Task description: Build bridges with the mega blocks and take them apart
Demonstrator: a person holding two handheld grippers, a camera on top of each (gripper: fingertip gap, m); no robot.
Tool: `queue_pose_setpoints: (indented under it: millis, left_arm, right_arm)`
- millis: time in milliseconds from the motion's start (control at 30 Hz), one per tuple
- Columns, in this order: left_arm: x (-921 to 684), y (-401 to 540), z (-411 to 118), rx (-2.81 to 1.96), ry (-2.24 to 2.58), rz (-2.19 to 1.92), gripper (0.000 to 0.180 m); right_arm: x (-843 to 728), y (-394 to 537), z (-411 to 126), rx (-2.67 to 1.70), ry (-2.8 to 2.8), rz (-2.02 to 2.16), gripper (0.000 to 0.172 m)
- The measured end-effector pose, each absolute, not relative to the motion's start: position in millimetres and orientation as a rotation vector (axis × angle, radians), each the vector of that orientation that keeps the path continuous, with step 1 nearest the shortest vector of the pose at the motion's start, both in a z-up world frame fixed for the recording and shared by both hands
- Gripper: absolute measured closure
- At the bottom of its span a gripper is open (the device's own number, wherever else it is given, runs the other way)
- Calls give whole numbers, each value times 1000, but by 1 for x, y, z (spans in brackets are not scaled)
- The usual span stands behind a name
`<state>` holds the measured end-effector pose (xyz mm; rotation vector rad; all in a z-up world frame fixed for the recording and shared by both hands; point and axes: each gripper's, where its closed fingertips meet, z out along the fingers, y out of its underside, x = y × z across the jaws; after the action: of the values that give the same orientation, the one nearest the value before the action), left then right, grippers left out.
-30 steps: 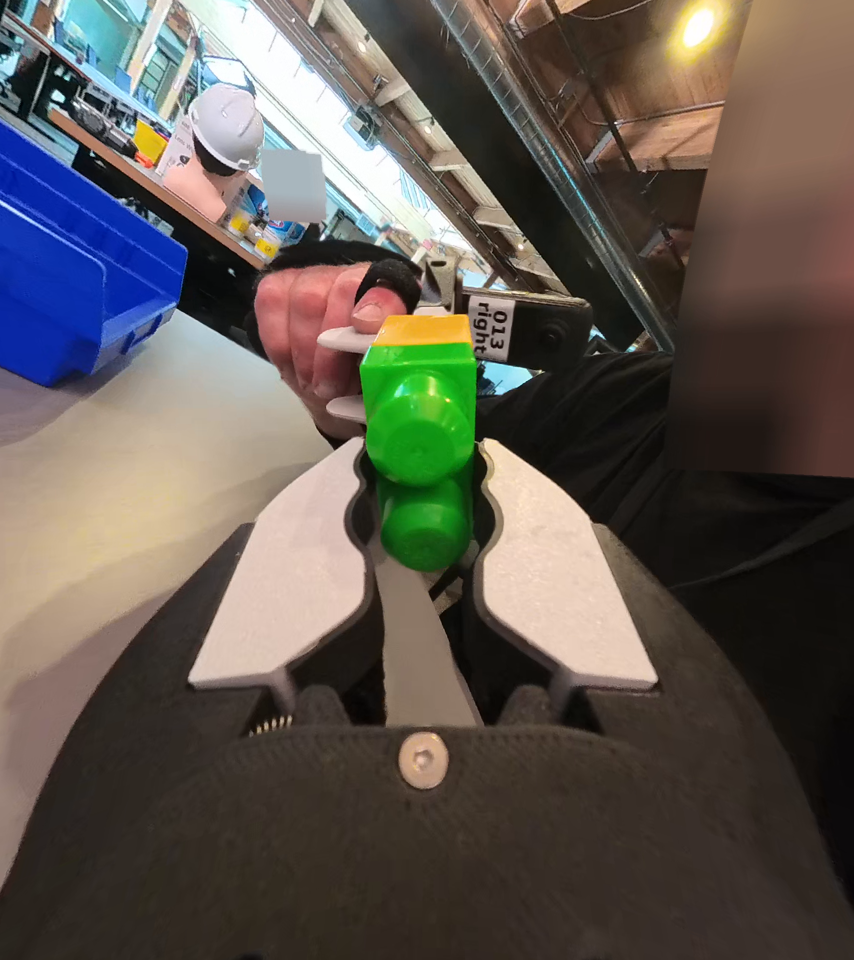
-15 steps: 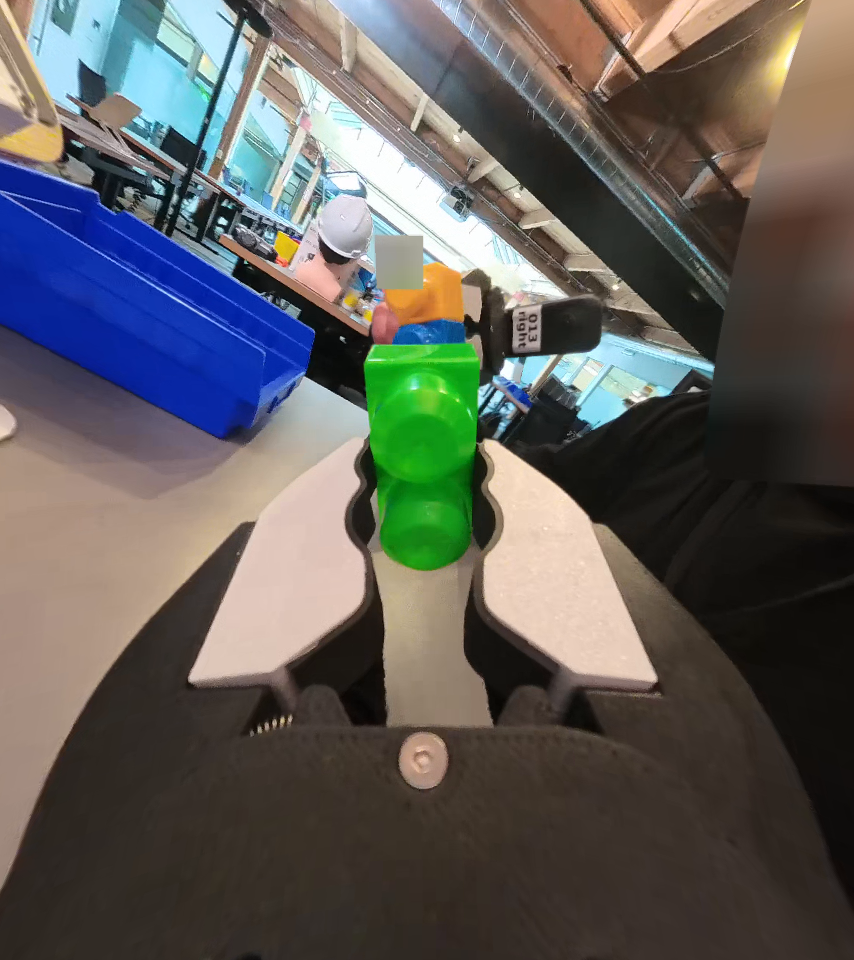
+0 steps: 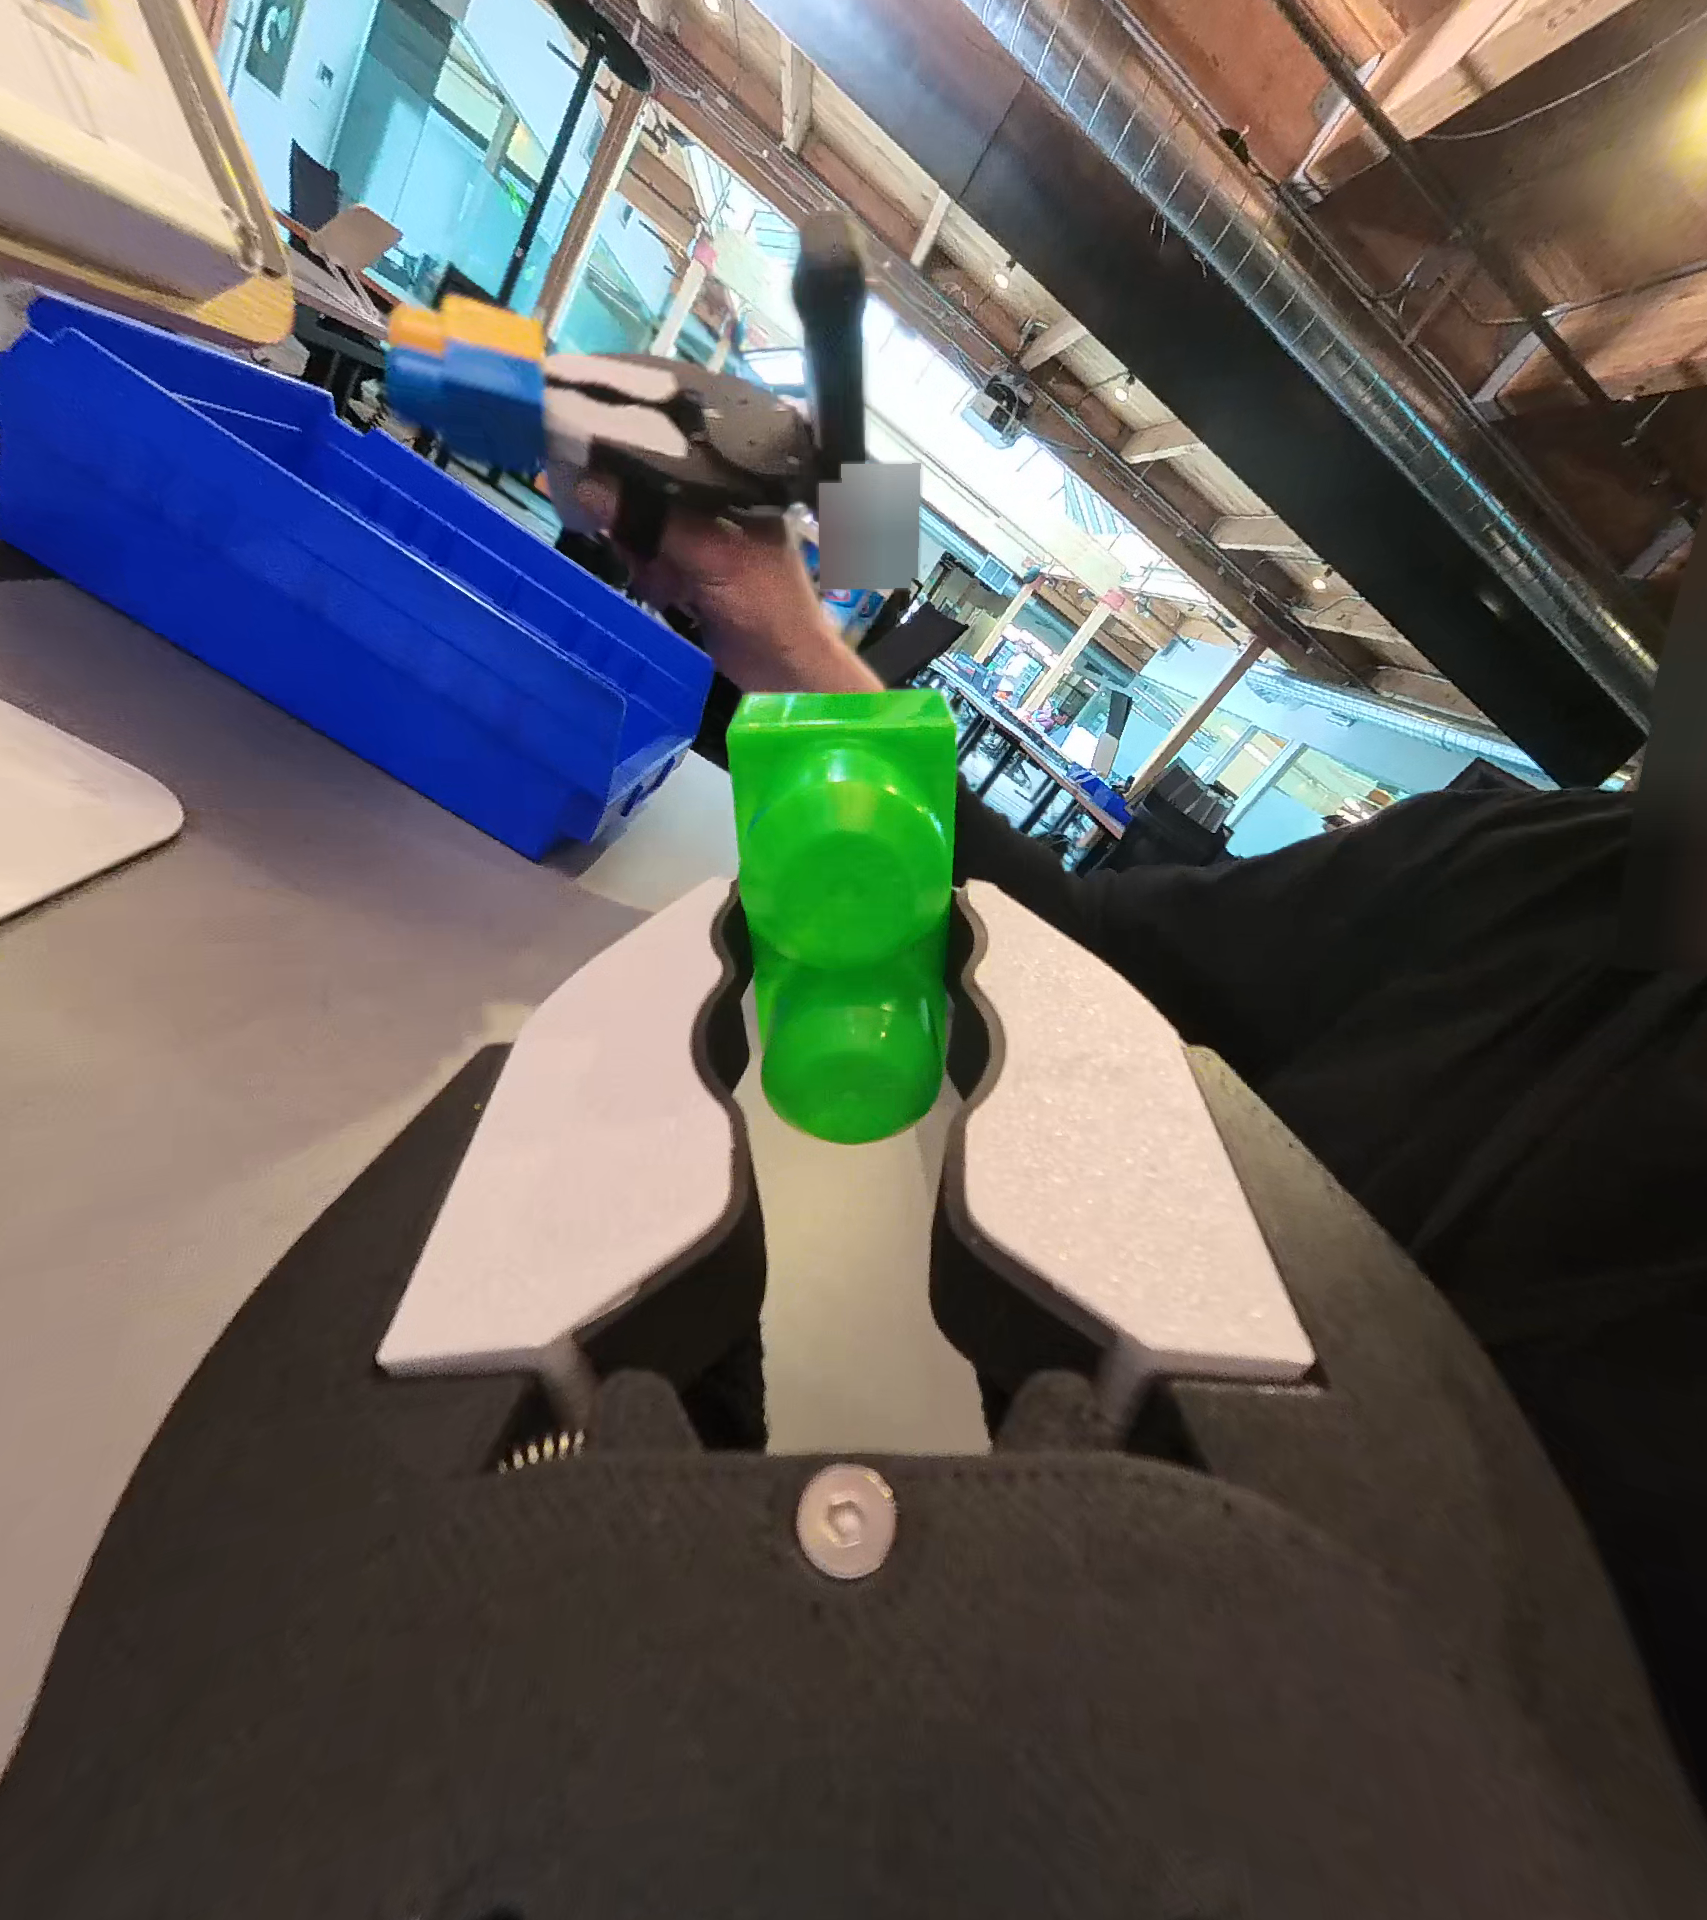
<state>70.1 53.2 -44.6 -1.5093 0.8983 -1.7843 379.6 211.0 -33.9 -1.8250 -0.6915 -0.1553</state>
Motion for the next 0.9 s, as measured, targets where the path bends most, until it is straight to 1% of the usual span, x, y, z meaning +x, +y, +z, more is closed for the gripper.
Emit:
queue_pose_setpoints:
  millis: [167,233,267,300,367,433,500,633,767,833,900]
  left_arm:
    - [65,57,-43,-1506,879,-1787,145]
    - [66,55,-43,-1509,886,-1789,145]
    - [66,55,-43,-1507,888,-1792,145]
    - [67,54,-43,-1508,890,-1789,145]
    - [67,54,-42,-1508,889,-1791,145]
    - [67,55,-40,-1505,876,-1795,145]
    - [66,55,-38,-1495,865,-1813,145]
    - [68,54,-32,-1467,835,-1865,145]
    - [76,49,-31,-1454,849,-1897,145]
    - [80,46,-31,-1455,868,-1899,145]
    - [84,39,-32,-1456,916,-1906,145]
  right_arm:
    - [411,248,-102,-2139,-617,-186,168]
    - [421,259,-118,-2195,-554,-209,168]
    - [428,261,-129,-2247,-553,-254,165]
    - [433,262,-137,-2294,-543,-279,145]
    - [436,264,-138,-2296,-524,-275,131]
    - [438,261,-128,-2271,-516,-293,128]
    - [440,254,-107,-2212,-513,-331,127]
    - [403,225,-43,-1977,-639,-338,140]
    - [302,171,6,-1701,-940,-141,140]
    - [245,137,16,-1589,-1094,28,136]
    - [193,104,24,-1429,-1236,147,140]
